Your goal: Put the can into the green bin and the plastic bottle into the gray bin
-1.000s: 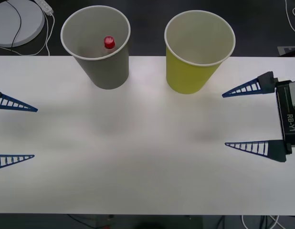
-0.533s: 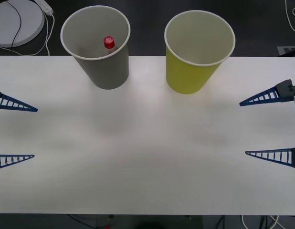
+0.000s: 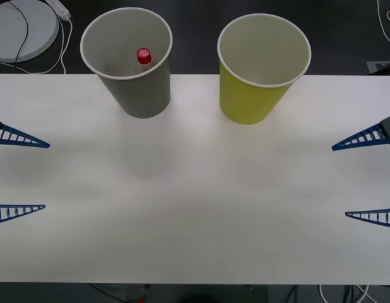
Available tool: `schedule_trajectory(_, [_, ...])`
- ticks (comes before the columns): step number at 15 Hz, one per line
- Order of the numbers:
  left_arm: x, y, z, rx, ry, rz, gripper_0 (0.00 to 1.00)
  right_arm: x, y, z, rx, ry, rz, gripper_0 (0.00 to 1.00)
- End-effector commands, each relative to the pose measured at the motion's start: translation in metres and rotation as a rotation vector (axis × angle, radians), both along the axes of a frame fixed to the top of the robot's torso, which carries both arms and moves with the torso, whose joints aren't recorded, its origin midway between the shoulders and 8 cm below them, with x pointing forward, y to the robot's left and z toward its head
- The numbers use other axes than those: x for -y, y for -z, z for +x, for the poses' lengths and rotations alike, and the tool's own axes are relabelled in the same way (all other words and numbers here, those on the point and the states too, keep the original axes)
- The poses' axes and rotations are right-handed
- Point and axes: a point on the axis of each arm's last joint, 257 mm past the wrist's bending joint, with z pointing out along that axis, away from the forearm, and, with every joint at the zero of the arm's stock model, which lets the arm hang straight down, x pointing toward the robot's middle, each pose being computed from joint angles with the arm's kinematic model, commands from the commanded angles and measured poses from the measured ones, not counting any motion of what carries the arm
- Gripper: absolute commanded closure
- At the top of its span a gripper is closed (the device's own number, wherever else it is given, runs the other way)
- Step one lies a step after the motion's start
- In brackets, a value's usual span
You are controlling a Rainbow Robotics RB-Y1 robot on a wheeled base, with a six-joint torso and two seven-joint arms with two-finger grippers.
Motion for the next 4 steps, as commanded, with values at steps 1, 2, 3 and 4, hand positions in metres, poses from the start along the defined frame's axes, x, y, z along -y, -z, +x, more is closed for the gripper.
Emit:
schedule_trajectory(1, [0.0, 0.0, 0.0, 0.0, 0.0, 0.0, 0.0, 0.0007, 0.0009, -0.0003, -0.006, 0.005, 0.002, 0.0])
schedule_trajectory(2, [0.0, 0.0, 0.0, 0.0, 0.0, 0.0, 0.0, 0.0007, 0.0009, -0.0003, -0.006, 0.005, 0.002, 0.0])
schedule_trajectory(3, [0.0, 0.0, 0.0, 0.0, 0.0, 0.0, 0.0, 0.0007, 0.0009, -0.0003, -0.006, 0.005, 0.002, 0.0])
schedule_trajectory(4, [0.0, 0.0, 0.0, 0.0, 0.0, 0.0, 0.0, 0.0007, 0.0009, -0.0003, -0.006, 0.005, 0.002, 0.0])
